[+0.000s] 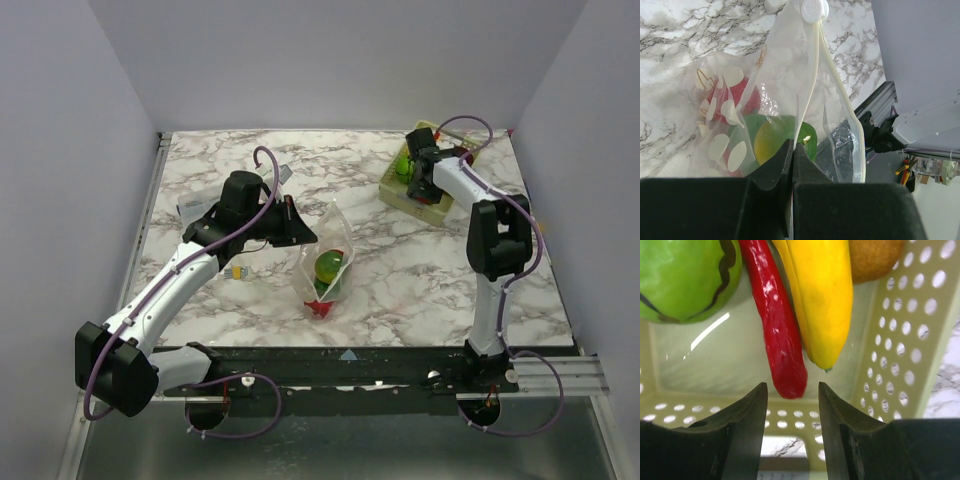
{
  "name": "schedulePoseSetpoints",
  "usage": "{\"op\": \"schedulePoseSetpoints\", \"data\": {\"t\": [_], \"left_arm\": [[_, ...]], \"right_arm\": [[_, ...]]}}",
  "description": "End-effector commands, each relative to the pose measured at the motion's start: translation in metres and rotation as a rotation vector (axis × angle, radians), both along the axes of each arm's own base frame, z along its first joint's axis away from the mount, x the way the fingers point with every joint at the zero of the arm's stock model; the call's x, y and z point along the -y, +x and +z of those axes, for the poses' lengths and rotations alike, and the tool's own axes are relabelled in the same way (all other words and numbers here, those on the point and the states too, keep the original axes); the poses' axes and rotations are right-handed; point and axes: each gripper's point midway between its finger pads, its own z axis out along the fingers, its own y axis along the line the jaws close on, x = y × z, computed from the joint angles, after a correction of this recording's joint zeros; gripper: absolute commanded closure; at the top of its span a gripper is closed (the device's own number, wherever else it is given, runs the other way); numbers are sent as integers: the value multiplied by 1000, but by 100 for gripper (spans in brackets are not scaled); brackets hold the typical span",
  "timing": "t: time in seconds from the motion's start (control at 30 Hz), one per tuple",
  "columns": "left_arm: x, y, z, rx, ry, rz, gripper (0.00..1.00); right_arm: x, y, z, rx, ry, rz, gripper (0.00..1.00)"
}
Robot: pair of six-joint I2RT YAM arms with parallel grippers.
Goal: Place the food in the zip-top bag and seal the zipper
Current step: Pick up the fake vegetable from the bin.
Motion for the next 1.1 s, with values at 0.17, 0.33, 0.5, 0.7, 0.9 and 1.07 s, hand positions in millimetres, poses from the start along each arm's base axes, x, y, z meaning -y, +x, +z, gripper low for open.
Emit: {"op": "schedulePoseSetpoints", "data": {"t": [0.17, 0.33, 0.5, 0.7, 0.9, 1.07], "left_arm": [[1, -3, 1, 1, -19, -11, 100], [1, -3, 2, 4, -21, -13, 100], [1, -4, 2, 4, -22, -14, 100], [1, -3, 2, 3, -23, -14, 100], [0, -3, 4, 8, -22, -11, 100], [0, -4, 5, 15, -21, -10, 100]], "right_arm": [[-5, 2, -41, -57, 83, -18, 53], [-5, 5, -46, -62, 78, -7, 57], [-4, 10, -15, -21, 71, 14, 77], [-2, -1, 39, -24, 54, 86, 94], [-4, -51, 47, -171, 88, 129, 100], [-42, -86, 85, -72, 320, 243, 100]]}}
